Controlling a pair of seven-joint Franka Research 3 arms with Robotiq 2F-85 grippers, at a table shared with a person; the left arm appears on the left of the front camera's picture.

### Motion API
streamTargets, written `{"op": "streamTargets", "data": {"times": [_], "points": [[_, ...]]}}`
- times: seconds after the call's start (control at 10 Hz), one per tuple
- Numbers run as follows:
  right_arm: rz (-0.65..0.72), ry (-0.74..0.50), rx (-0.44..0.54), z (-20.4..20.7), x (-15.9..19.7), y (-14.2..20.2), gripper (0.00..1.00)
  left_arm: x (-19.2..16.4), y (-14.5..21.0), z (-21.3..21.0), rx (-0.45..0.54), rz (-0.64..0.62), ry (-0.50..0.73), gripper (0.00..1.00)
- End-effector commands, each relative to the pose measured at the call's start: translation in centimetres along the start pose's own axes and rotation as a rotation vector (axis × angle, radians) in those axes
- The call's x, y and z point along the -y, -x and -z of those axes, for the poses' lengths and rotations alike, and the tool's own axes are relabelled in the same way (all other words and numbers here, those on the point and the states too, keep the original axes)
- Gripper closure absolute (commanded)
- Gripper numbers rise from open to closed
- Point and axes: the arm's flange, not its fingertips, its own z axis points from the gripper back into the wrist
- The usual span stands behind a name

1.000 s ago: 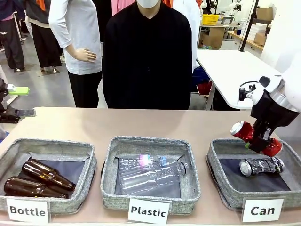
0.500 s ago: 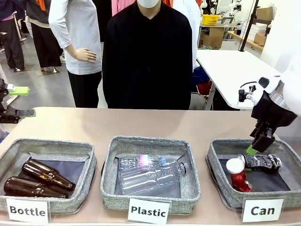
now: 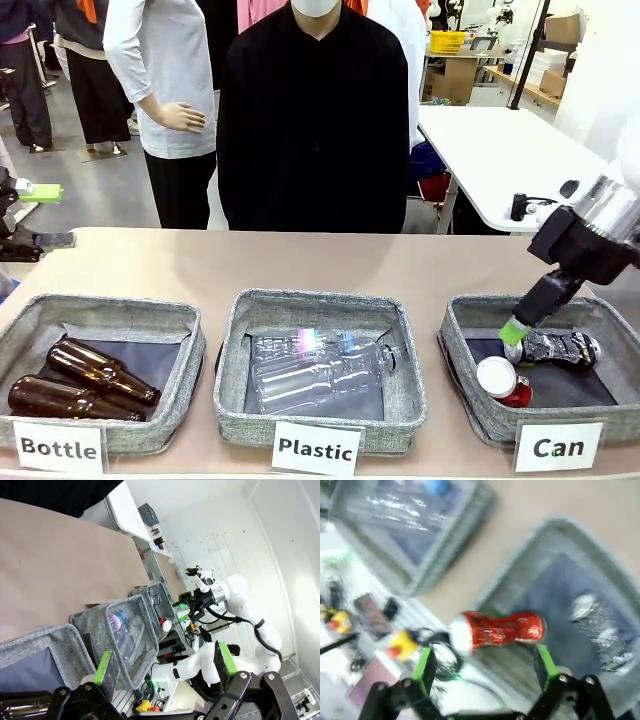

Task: Sort the can waste into the basket.
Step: Pick up the can waste from the table and place it in the right Fabric basket.

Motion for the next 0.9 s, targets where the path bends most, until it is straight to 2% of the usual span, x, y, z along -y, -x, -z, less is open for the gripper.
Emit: {"op": "streamTargets", "data": {"times": [0.0, 0.1, 0.2, 0.3, 0.4, 0.5, 0.6, 0.7, 0.8], "points": [[0.382, -0.772, 0.528, -3.7, 1.7, 0.2, 0.0, 0.4, 0.0, -0.2, -0.008, -0.008, 0.007, 0.0], [0.421, -1.039, 0.698, -4.3, 3.0, 1.3, 0.0, 0.4, 0.0, -0.2, -0.008, -0.008, 0.007, 0.0], [0.379, -1.189, 0.84, -4.3, 4.1, 2.4, 0.0, 0.4, 0.0, -0.2, -0.008, -0.008, 0.007, 0.0], [0.388, -1.281, 0.976, -4.0, 4.7, 3.6, 0.0, 0.4, 0.0, -0.2, -0.008, -0.008, 0.007, 0.0], [0.406, -1.319, 1.064, -3.4, 4.9, 4.5, 0.0, 0.4, 0.0, -0.2, -0.008, -0.008, 0.007, 0.0], [0.434, -1.302, 1.124, -2.9, 4.9, 5.0, 0.0, 0.4, 0.0, -0.2, -0.008, -0.008, 0.007, 0.0], [0.38, -1.225, 1.151, -2.3, 4.6, 5.3, 0.0, 0.4, 0.0, -0.2, -0.008, -0.008, 0.007, 0.0], [0.283, -0.848, 0.488, -4.6, 5.3, 4.9, 0.0, 0.4, 0.0, -0.2, -0.008, -0.008, 0.007, 0.0], [0.283, -0.848, 0.488, -4.6, 5.3, 4.9, 0.0, 0.4, 0.0, -0.2, -0.008, -0.008, 0.007, 0.0]]}}
